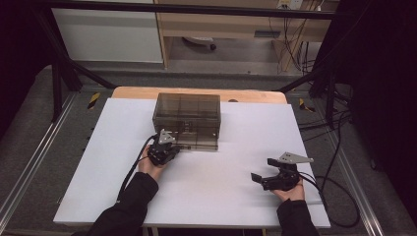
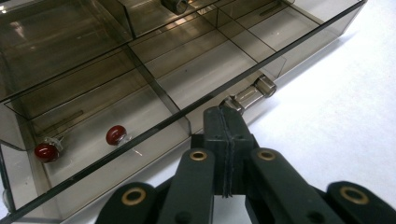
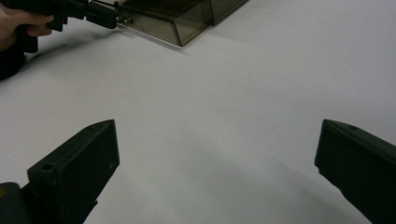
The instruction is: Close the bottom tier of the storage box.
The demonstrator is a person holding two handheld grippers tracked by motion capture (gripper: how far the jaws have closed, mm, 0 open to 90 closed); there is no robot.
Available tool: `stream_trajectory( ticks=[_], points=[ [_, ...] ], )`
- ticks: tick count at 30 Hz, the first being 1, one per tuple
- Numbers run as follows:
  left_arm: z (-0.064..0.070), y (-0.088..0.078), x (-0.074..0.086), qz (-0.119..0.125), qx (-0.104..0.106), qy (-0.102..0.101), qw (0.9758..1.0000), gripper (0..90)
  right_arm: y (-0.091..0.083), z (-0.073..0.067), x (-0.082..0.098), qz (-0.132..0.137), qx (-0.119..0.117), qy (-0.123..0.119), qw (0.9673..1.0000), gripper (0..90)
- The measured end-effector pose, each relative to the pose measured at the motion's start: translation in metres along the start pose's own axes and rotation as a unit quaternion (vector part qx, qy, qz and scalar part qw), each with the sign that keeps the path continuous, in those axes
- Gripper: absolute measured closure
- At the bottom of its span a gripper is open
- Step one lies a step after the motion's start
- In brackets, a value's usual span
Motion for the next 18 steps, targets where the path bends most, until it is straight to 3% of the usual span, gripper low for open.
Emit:
stream_trajectory(
  ticks=[18],
  points=[
    [-0.0048,0.0062,-0.005,0.002,-0.004,0.0,1.0,89.7,0.0006,0.0002,0.0005,-0.002,0.0,-0.001,1.0,0.5]
  ],
)
Point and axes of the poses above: each handheld gripper's, and its own axes: y roughly forward along the jaws, x roughly out of its underside, z roughly to its right, the point moved 7 cm from there along y, roughly forward along the jaws, and after that the axes turned 2 degrees about y, right-handed, at the moved point
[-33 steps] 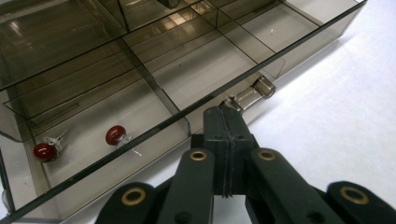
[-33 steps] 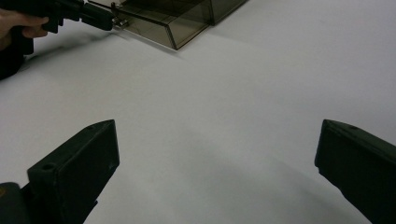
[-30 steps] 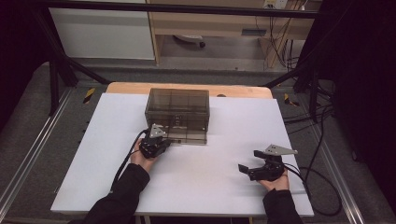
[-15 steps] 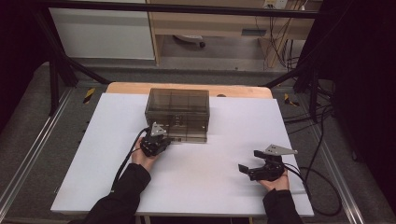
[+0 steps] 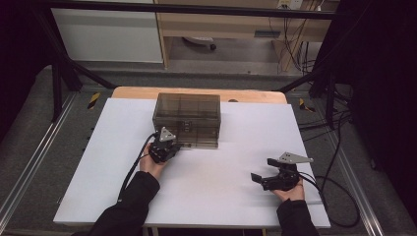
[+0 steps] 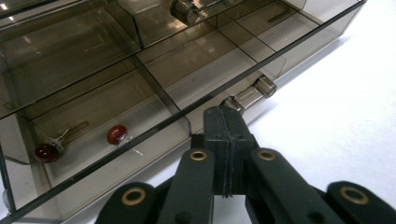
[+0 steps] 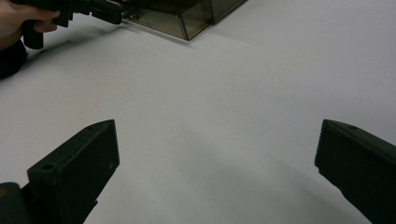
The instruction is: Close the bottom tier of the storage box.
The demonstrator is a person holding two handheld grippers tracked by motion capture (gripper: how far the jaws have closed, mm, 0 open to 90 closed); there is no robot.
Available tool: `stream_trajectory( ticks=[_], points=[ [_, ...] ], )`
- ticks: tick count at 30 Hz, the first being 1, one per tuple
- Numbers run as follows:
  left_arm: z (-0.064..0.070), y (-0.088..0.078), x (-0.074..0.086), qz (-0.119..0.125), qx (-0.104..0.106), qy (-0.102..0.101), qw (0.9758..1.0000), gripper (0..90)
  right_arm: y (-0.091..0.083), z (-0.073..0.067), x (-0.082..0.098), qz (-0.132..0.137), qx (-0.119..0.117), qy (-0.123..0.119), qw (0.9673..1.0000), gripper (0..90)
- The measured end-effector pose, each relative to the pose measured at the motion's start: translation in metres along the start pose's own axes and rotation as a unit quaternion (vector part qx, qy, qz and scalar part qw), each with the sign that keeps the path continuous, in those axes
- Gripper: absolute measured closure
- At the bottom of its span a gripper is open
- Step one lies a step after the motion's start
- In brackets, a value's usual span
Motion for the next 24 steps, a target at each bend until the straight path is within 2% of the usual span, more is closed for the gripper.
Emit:
stream_trajectory(
  ticks=[24],
  points=[
    [-0.012,0.008,0.0,0.0,-0.015,-0.009,0.9998,89.7,0.0,0.0,0.0,-0.001,0.001,0.001,1.0,0.5]
  ],
)
Point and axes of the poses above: each handheld gripper's, and its own axes: y roughly forward along the jaws, x roughly out of its underside, z roughly to its right, the point moved 7 cm from there along y, roughly forward along the jaws, and after that the axes turned 2 degrees about y, right-handed, at the moved point
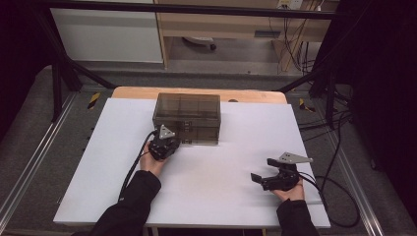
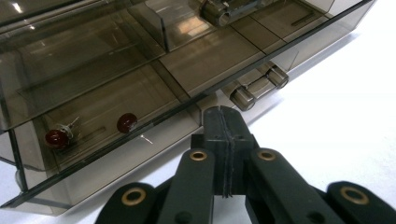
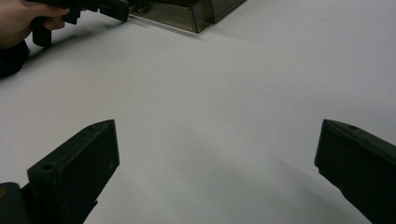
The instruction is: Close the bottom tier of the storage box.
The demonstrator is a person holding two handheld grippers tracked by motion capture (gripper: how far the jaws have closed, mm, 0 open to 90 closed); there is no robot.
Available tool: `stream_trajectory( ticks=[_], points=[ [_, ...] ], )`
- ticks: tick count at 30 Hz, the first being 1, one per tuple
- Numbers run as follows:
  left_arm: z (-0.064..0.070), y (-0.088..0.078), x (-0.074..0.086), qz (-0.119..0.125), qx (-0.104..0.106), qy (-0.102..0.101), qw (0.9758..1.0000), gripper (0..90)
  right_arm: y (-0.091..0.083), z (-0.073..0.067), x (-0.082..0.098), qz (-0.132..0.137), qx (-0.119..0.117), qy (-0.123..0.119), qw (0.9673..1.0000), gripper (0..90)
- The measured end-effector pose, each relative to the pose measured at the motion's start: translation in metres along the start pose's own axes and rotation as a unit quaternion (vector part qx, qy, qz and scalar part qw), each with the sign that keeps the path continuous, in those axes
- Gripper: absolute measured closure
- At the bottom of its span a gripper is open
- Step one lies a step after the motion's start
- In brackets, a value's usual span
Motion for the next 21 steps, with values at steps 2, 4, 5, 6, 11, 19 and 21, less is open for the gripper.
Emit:
stream_trajectory(
  ticks=[2,4,5,6,11,19,21],
  points=[
    [-0.0014,0.0009,-0.0009,0.0,-0.002,-0.001,1.0,89.7,-0.0002,0.0002,0.0,0.0,0.0,-0.001,1.0,0.5],
    [-0.002,0.0017,-0.0019,-0.001,-0.004,-0.002,1.0,89.7,-0.0002,0.0003,-0.0002,0.001,0.0,-0.001,1.0,0.5],
    [-0.0025,0.0021,-0.0022,-0.001,-0.005,0.0,1.0,89.7,-0.0003,0.0003,-0.0002,0.001,0.0,-0.001,1.0,0.5],
    [-0.0029,0.0023,-0.0023,0.0,-0.006,0.0,1.0,89.7,-0.0005,0.0002,-0.0002,0.001,0.0,-0.002,1.0,0.5],
    [-0.0064,0.0034,-0.0027,0.002,-0.009,-0.003,0.9999,89.7,-0.0008,0.0003,-0.0005,0.001,0.0,-0.001,1.0,0.5],
    [-0.0083,0.0062,-0.0045,0.004,-0.012,-0.005,0.9999,89.6,-0.0007,0.0002,-0.0004,0.001,0.0,-0.001,1.0,0.5],
    [-0.0087,0.007,-0.0051,0.003,-0.013,-0.005,0.9999,89.6,-0.0009,0.0002,-0.0004,0.001,0.0,-0.001,1.0,0.5]
  ],
)
Point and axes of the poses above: each handheld gripper's, and its own axes: y roughly forward along the jaws, x roughly out of its underside, z roughly to its right, the point moved 7 cm from there along y, roughly forward along the jaws, and after that the axes turned 2 degrees about y, right-handed, at the moved point
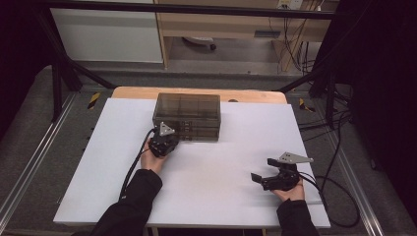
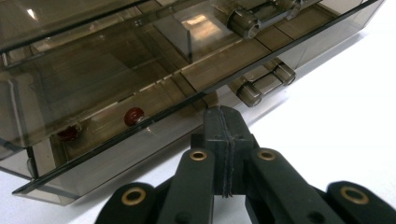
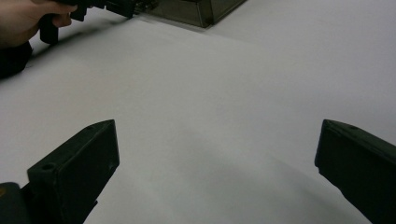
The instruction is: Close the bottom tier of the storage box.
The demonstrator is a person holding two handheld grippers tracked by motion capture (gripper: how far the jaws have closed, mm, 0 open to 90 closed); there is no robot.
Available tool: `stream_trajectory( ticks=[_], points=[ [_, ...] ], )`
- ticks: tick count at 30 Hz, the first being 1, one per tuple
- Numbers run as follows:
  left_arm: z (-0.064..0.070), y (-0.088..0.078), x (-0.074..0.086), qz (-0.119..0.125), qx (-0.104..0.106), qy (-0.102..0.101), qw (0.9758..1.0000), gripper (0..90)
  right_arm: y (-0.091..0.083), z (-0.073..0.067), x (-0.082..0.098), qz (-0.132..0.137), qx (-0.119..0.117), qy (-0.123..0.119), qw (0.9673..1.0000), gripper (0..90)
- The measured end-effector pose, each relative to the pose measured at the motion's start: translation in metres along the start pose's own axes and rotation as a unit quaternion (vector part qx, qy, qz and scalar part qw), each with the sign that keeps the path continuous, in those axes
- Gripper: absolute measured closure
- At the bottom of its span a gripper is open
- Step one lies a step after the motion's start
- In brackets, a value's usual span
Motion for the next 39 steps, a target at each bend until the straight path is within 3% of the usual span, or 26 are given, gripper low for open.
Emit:
stream_trajectory(
  ticks=[21,33,39],
  points=[
    [-0.0057,0.0046,-0.0048,0.007,-0.012,-0.002,0.9999,89.6,0.0003,0.0,0.0001,0.0,0.0,0.0,1.0,0.5],
    [-0.0065,0.0077,-0.0058,0.001,-0.017,-0.003,0.9999,89.6,-0.0001,-0.0003,-0.0002,0.001,0.0,0.001,1.0,0.5],
    [-0.0052,0.0017,-0.0043,-0.009,-0.014,0.0,0.9999,89.5,0.0001,0.0,-0.0004,0.002,0.0,0.001,1.0,0.5]
  ],
)
Point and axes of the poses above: each handheld gripper's, and its own axes: y roughly forward along the jaws, x roughly out of its underside, z roughly to its right, the point moved 7 cm from there along y, roughly forward along the jaws, and after that the axes turned 2 degrees about y, right-handed, at the moved point
